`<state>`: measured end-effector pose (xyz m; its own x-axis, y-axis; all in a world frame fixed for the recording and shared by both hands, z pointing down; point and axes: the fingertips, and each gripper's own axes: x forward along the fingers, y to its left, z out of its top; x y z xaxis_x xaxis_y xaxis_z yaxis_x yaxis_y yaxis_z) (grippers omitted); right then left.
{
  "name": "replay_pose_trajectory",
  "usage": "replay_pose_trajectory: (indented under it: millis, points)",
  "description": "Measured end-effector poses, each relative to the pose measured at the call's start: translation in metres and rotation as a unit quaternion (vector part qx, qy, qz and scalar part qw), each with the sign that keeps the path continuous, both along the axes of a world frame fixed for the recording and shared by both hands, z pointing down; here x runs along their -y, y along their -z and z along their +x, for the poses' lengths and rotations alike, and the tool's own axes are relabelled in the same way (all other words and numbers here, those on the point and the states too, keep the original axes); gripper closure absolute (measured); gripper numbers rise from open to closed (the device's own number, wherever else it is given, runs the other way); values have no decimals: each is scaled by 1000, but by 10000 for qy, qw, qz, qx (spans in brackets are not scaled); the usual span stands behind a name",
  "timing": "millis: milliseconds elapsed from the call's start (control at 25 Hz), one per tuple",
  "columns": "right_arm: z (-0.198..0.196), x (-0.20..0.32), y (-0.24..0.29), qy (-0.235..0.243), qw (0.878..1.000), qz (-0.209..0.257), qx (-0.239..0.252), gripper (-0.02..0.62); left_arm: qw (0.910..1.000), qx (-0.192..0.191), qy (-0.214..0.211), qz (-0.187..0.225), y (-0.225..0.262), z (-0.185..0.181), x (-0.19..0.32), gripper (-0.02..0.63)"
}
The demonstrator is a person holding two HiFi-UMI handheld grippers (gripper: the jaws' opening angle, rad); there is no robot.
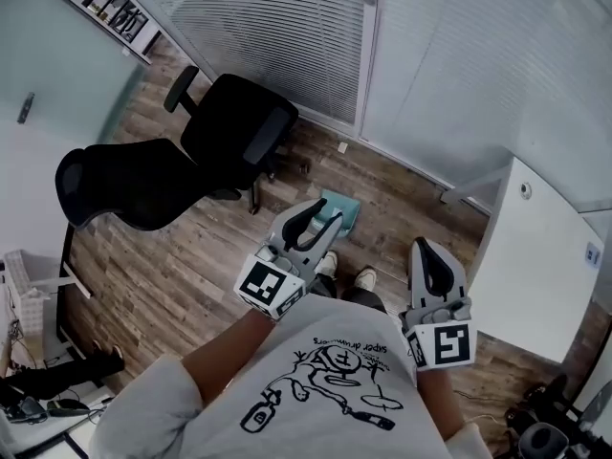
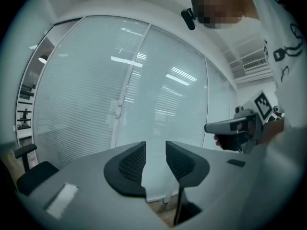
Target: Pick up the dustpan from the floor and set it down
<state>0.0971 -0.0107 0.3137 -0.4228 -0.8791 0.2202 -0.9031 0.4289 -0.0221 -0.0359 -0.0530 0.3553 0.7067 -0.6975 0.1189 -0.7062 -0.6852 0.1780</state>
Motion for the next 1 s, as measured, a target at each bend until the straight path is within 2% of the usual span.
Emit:
replay_pose_trajectory:
  millis: [280, 560, 1000]
  points:
    - [10, -1, 25, -108, 9998, 143, -36, 592, 9969, -73, -394, 671, 67, 28, -12, 562]
    - [15, -4, 51, -89, 9994, 332, -60, 592, 9952, 65, -547, 813, 89, 47, -18, 584]
    - [8, 3, 55, -23, 9995, 320, -73, 592, 9957, 70, -690, 612, 84, 49, -11, 584]
